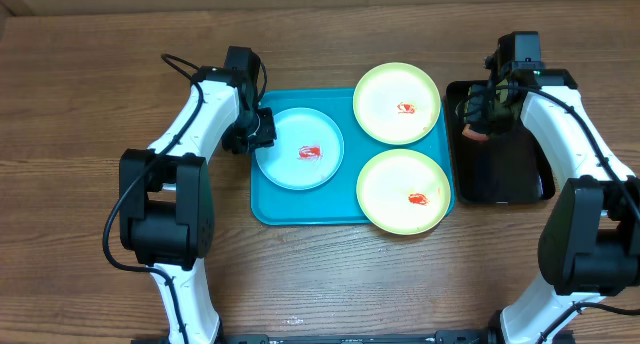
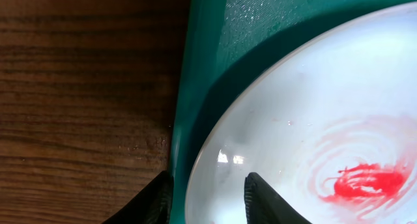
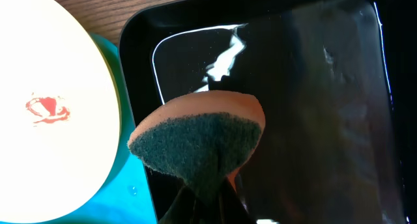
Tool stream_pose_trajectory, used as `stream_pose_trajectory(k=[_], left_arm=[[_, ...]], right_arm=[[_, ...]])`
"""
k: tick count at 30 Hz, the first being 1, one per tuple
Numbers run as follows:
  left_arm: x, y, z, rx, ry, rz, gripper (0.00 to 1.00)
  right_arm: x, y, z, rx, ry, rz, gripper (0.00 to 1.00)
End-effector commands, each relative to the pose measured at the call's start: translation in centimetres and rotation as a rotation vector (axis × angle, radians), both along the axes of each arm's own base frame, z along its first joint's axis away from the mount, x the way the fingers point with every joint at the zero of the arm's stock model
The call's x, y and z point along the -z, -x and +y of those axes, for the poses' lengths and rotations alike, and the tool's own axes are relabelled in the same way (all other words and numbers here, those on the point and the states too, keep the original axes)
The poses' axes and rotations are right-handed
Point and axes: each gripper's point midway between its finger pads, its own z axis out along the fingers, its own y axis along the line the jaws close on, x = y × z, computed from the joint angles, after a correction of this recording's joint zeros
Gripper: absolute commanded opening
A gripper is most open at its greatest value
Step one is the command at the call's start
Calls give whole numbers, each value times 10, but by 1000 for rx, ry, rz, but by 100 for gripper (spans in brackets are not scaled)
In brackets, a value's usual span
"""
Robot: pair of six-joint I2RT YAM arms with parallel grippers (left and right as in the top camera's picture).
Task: Clean dirty plates on tray and stack at the side
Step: 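Grip the white plate's left rim with the left gripper, then carry the sponge with the right gripper onto the white plate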
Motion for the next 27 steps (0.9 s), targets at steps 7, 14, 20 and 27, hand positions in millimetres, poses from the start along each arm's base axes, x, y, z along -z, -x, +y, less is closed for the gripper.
stream_pose_trajectory(k=[7,14,20,27], left_arm=[[17,10,-6,-2,31,29,20],[27,13,-6,-24,36,26,19],[38,13,-6,-24,39,6,4],[38,5,-7,-60,47,-22,4]], right_arm=[[-21,-9,-2,1,4,-55,4],[-20,-8,-2,1,3,-48,4],[-20,-8,0,-3,-7,-48,4],[-56,-18,24,-61,-134,-88,4]])
